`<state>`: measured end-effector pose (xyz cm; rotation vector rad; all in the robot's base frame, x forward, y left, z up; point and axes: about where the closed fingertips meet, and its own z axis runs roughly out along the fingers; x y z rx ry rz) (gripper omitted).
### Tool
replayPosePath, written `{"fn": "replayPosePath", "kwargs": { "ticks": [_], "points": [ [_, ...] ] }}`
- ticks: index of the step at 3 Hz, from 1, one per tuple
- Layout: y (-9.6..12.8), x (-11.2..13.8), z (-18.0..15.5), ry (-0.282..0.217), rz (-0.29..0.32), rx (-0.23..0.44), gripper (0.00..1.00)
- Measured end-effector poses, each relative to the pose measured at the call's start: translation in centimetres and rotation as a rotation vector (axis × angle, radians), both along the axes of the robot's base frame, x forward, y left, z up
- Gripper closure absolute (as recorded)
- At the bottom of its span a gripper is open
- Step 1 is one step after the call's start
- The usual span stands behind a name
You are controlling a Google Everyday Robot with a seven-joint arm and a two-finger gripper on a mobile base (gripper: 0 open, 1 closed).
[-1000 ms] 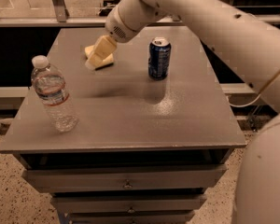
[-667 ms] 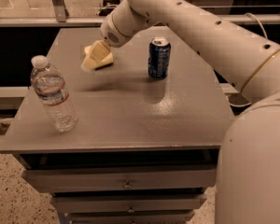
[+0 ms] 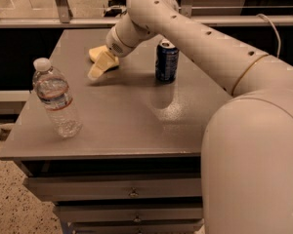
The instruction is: Pick sponge
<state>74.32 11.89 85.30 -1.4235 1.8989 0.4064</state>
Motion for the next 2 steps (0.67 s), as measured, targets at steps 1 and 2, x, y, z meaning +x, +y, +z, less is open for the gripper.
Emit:
{"fn": "replayPosePath", "kwargs": {
  "ticks": [1, 2],
  "points": [
    [-0.73, 0.61, -1.04, 0.014, -0.025, -0.009, 0.35],
    [-1.32, 0.7, -0.47, 0.008, -0.038, 0.002, 0.64]
  ]
}}
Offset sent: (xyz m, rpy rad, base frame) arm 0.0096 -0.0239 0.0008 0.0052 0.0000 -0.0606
